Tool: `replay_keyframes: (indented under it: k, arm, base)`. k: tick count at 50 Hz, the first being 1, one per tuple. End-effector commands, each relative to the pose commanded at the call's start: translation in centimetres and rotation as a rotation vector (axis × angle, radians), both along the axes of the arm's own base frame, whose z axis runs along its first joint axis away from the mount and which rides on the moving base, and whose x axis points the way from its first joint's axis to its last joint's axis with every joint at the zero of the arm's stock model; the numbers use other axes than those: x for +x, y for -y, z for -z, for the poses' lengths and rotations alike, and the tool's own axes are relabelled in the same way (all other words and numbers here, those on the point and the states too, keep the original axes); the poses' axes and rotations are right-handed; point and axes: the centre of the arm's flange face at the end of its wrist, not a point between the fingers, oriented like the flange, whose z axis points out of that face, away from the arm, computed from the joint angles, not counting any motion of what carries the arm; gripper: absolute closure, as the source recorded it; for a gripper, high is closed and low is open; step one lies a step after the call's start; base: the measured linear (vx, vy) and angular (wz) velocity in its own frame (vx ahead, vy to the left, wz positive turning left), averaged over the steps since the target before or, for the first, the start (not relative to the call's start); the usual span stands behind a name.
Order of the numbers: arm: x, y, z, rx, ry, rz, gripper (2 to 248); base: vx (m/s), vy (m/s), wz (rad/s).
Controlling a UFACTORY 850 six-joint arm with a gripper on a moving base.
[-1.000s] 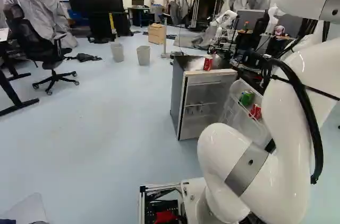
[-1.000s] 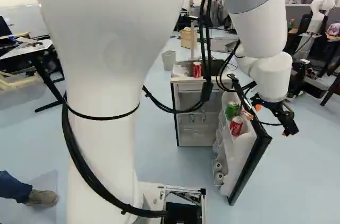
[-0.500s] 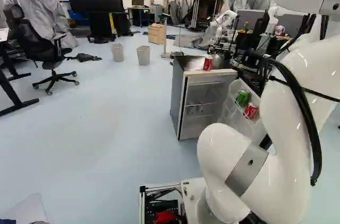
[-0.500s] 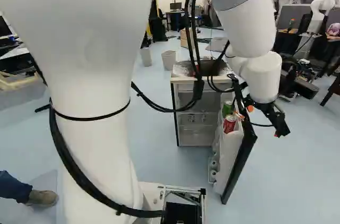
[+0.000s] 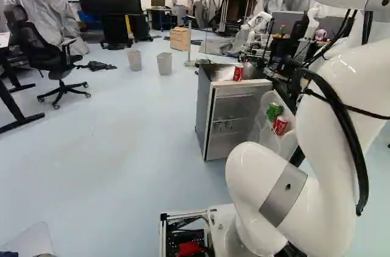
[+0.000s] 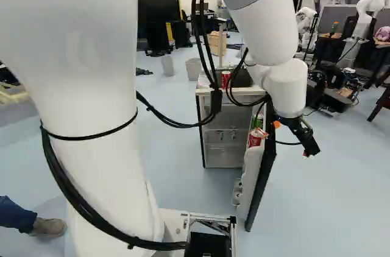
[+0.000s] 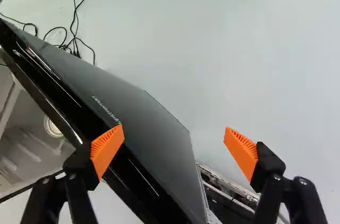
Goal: Grab a drink from the fridge
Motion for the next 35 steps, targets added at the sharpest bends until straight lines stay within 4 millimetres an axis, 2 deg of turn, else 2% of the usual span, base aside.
replay_keyframes:
  k: [35]
  arm:
    - [0.0, -5.5, 0.0, 0.011, -0.008, -0.070, 3]
  base:
    - [0.000, 0.000, 0.000]
